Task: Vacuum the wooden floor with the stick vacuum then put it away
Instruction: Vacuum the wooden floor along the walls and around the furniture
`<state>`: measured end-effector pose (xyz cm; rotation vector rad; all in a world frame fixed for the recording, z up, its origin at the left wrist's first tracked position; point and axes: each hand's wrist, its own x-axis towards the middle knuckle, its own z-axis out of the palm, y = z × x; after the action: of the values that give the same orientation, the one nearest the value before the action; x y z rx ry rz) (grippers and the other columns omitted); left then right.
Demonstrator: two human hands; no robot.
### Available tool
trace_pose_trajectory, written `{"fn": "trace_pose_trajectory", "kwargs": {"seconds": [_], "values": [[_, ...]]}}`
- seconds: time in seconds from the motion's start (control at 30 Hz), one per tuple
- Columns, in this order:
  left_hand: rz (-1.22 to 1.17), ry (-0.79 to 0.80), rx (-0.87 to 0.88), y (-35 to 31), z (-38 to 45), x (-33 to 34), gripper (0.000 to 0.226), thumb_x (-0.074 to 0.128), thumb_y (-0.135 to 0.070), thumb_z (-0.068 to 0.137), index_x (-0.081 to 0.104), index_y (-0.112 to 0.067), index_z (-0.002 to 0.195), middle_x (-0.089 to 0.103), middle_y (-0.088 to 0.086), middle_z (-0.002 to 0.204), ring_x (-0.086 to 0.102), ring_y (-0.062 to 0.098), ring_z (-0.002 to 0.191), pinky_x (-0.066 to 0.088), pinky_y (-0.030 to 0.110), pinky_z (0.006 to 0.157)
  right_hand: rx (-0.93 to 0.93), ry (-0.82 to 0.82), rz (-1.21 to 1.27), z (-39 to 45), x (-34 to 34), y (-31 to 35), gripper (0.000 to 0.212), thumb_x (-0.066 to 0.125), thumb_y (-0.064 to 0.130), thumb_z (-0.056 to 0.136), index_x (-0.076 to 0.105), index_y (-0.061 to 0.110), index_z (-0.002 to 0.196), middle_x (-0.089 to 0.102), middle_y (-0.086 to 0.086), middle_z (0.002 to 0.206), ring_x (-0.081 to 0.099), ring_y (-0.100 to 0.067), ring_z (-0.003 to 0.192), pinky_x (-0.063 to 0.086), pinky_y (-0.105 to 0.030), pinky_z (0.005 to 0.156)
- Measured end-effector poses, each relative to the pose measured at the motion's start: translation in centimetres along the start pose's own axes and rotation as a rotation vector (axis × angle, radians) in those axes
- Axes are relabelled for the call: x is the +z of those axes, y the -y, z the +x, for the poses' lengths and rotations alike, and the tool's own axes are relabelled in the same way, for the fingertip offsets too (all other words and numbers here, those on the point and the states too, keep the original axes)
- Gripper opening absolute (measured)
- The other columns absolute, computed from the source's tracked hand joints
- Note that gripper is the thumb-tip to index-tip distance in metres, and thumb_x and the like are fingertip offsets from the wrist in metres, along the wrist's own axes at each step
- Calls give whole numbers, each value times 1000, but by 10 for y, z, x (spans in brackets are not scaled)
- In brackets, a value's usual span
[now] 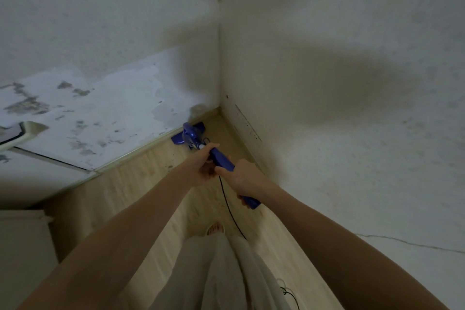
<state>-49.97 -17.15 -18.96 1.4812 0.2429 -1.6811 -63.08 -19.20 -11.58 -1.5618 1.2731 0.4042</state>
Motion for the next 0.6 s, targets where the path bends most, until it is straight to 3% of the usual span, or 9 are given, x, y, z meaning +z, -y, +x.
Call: {"fn": "trace_pose_trajectory", "kwargs": {"seconds": [0.1, 0.27, 0.4, 0.5, 0.6], "values": [[-51, -25, 20, 8, -3, 1, 22, 63, -25, 91, 52, -10, 103, 63, 12, 91, 63, 21, 80, 56, 32, 77, 2, 7, 17, -1, 7, -9, 44, 50, 54, 96, 46, 11, 102, 56, -6, 67, 52, -16, 43, 44, -22, 39], [-3, -89, -6, 40, -8, 10, 21, 58, -29, 93, 48, -10, 96, 53, 7, 81, 53, 18, 67, 48, 29, 57, -6, 20, 5, -11, 21, -45, 47, 47, 59, 94, 50, 12, 97, 56, -4, 68, 52, -15, 44, 48, -25, 46], [1, -67, -26, 69, -15, 20, 24, 59, -29, 93, 48, -10, 103, 55, 8, 84, 56, 19, 69, 48, 31, 58, -38, -1, -64, -26, 20, -70, 40, 48, 55, 95, 48, 15, 93, 54, -3, 69, 51, -15, 49, 50, -30, 54], [-2, -55, -38, 93, -24, 32, 27, 61, -30, 92, 49, -10, 104, 55, 8, 85, 55, 19, 71, 48, 30, 61, -58, -17, -136, -46, 14, -90, 39, 47, 53, 97, 45, 17, 82, 52, -2, 66, 50, -13, 45, 48, -25, 46], [-47, -55, -55, 123, -38, 47, 29, 62, -29, 90, 49, -10, 108, 56, 8, 90, 57, 19, 75, 50, 30, 58, -69, -8, -219, -71, 4, -112, 41, 47, 52, 97, 51, 12, 89, 52, -3, 64, 49, -14, 45, 47, -27, 49]]}}
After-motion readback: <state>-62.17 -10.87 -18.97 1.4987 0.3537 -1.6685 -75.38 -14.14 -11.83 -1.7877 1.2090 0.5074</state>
